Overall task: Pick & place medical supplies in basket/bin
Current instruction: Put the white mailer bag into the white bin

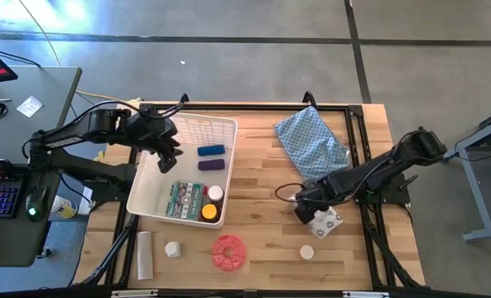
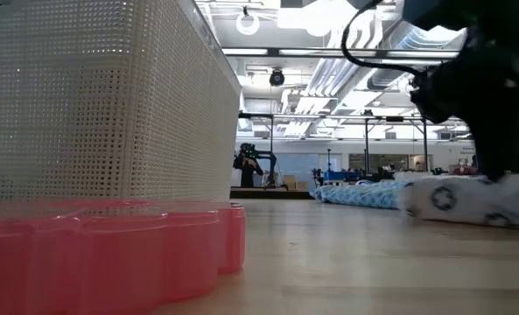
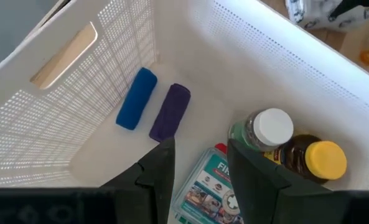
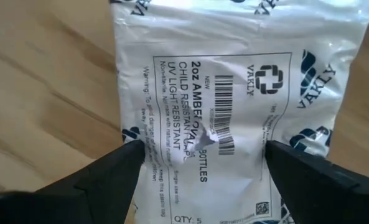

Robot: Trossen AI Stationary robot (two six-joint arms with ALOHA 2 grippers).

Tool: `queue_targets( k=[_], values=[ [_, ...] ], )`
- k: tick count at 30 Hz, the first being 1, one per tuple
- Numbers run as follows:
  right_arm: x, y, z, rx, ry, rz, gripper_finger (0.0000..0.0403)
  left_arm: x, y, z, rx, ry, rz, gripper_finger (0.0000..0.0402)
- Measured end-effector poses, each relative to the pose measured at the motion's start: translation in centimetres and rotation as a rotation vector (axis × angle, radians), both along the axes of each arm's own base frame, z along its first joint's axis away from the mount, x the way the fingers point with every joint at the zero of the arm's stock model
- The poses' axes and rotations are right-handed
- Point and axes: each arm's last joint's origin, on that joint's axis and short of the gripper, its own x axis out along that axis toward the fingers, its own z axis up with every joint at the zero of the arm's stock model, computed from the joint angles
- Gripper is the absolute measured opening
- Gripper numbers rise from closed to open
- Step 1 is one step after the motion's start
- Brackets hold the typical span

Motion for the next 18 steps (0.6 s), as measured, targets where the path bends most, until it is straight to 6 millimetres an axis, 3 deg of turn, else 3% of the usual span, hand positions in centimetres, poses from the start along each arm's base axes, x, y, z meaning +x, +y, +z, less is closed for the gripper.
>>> queue_targets(
  k=[7, 12, 18],
  values=[
    [2.5, -1.0, 0.4, 0.082, -0.274, 0.012, 0.0332, 0.4, 0.1, -0.1, -0.001, 0.004, 0.041, 0.0177],
    [4.6, -2.8, 3.2, 0.134, -0.573, 0.046, 0.0332, 0.6, 0.2, -0.3, -0.002, 0.014, 0.042, 0.0177],
    [3.2, -5.3, 5.0, 0.136, -0.585, 0.037, 0.0332, 0.6, 0.2, -0.3, -0.018, 0.007, 0.066, 0.0177]
  ],
)
